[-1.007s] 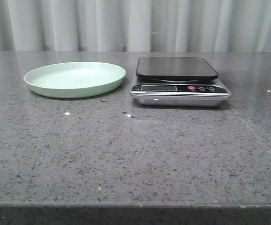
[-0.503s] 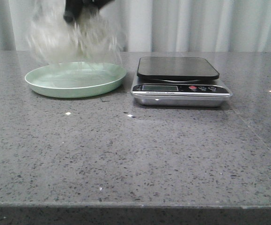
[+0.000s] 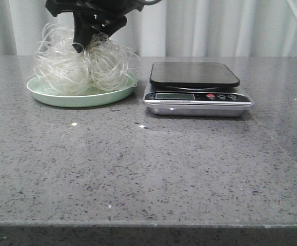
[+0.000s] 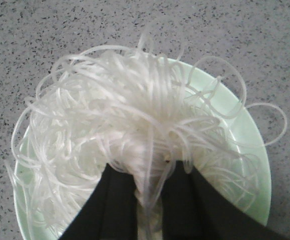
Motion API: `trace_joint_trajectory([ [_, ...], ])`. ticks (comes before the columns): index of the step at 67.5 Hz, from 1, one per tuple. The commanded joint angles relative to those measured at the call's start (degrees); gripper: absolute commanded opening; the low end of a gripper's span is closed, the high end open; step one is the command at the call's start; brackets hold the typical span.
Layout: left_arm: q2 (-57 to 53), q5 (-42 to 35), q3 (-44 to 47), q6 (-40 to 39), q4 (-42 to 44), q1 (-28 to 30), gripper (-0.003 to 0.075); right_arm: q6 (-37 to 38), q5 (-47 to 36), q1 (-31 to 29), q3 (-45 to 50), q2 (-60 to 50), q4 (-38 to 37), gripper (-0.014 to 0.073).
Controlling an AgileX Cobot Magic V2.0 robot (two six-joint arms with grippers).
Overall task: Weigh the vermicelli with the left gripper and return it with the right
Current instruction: 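Open the right gripper to release the vermicelli onto the plate, withdraw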
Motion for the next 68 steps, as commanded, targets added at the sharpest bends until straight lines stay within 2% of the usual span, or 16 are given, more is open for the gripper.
trace_joint_trajectory([
  [1, 0.5, -4.6, -1.5, -0.7, -0.6, 0.1, 0.0136, -0.3, -3.8, -0.3, -2.2, -4.3, 0.4, 0.0174],
  [6, 0.5, -4.5, -1.5, -0.7, -0.6, 0.1, 0.0136, -0.3, -3.8, -0.3, -2.2, -4.5, 0.4, 0.0258],
  [13, 0.5, -4.2, -1.5, -0.7, -0.6, 0.1, 0.0136, -0.3, -3.8, -0.4, -2.2, -5.0, 0.3, 0.044],
  [19, 0.5, -4.2, -1.5, -0.7, -0.6, 0.1, 0.0136, -0.3, -3.8, -0.4, -2.2, -5.7, -0.1, 0.055],
  [35, 0.5, -4.2, -1.5, -0.7, -0.6, 0.1, 0.0136, -0.3, -1.8, -0.6, -2.2, -9.7, -3.5, 0.0568],
  [40, 0.5, -4.2, -1.5, -0.7, -0.6, 0.1, 0.0136, -0.2, -0.6, -0.6, -2.2, -11.7, -6.0, 0.0551],
  [44, 0.5, -4.2, -1.5, -0.7, -0.6, 0.1, 0.0136, 0.7, 0.1, -0.7, -2.2, -13.6, -8.4, 0.0504],
  [53, 0.5, -4.2, -1.5, -0.7, -0.6, 0.1, 0.0136, 1.3, 1.7, -1.6, -2.2, -17.4, -12.0, 0.0314],
  [61, 0.5, -4.2, -1.5, -0.7, -0.6, 0.1, 0.0136, 2.0, 2.4, -4.7, -2.0, -20.8, -12.2, 0.0158],
  [68, 0.5, -4.2, -1.5, -0.7, -0.6, 0.1, 0.0136, 4.9, 2.7, -8.6, -1.9, -23.0, -12.1, 0.015],
])
